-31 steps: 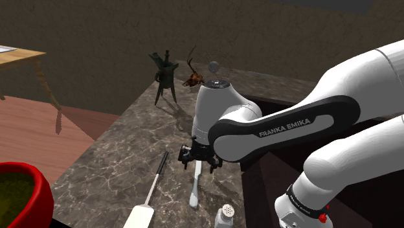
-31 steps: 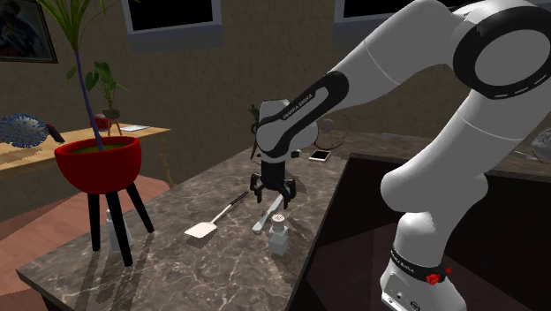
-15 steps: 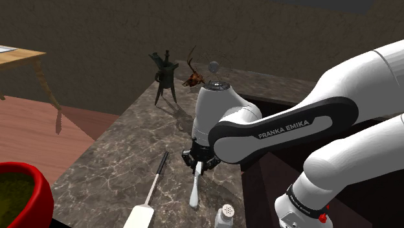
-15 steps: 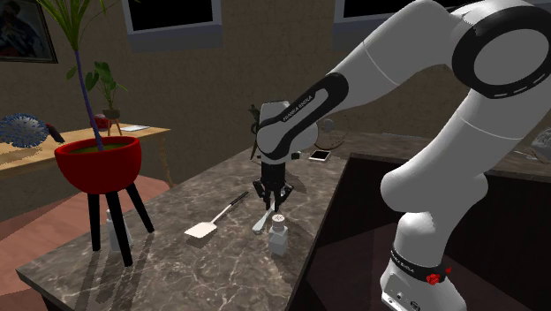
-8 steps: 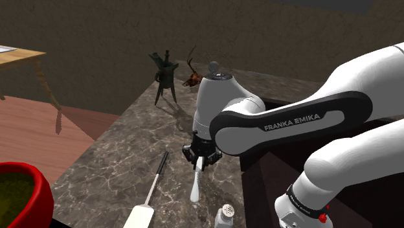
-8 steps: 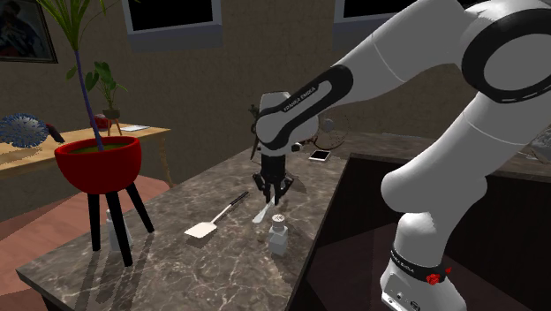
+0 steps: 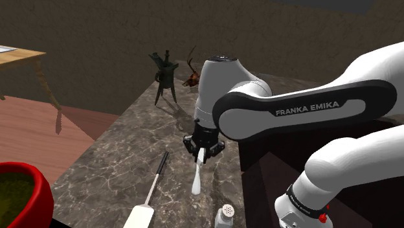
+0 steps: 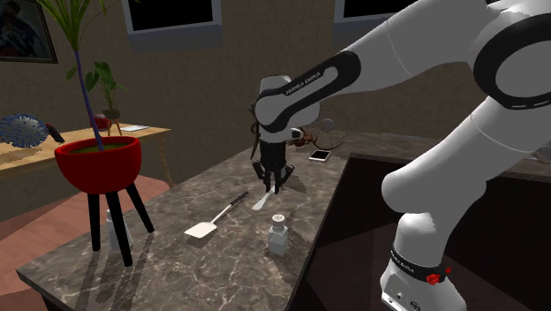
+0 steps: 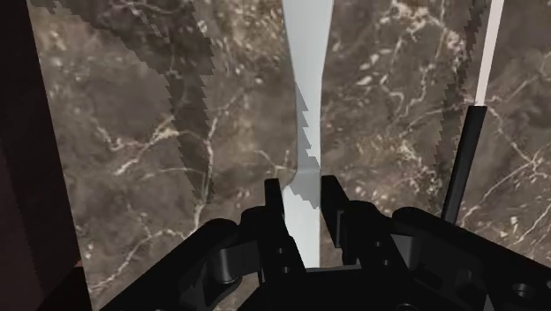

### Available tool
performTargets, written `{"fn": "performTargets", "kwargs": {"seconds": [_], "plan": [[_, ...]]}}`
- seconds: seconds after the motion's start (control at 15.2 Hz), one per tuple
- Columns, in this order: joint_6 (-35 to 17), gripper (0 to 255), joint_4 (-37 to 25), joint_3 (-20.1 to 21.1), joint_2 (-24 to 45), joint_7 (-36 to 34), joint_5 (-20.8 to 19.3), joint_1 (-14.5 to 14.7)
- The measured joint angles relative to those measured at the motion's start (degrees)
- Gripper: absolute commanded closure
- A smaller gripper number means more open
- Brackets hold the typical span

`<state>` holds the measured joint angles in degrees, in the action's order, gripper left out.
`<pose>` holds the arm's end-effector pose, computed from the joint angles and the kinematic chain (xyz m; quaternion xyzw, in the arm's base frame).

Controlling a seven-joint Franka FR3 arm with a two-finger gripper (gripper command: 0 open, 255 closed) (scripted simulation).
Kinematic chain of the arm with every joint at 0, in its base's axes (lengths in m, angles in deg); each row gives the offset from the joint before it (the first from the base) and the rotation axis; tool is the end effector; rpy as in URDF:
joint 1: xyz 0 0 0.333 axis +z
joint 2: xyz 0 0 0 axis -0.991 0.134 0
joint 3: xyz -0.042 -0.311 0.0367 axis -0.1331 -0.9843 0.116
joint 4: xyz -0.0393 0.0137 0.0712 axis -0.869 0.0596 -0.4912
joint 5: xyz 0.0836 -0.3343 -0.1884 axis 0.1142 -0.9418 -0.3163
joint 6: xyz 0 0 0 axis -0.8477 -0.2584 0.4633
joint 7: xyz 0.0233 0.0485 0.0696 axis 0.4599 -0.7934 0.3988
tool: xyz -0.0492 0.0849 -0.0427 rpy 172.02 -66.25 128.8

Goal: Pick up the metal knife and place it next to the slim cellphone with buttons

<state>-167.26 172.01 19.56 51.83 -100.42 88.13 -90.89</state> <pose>0.3044 0.2921 0.4073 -0.9255 0.3785 -0.0019 0.0124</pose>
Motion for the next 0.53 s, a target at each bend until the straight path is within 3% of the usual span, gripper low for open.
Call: {"fn": "performTargets", "kwargs": {"seconds": [0.13,0.53], "plan": [[1.4,255,-0.7,-1.2,-0.5,0.7,-0.5,-0.2],[0.3,255,-1.4,-5.6,2.9,7.2,-4.5,-5.1]]}}
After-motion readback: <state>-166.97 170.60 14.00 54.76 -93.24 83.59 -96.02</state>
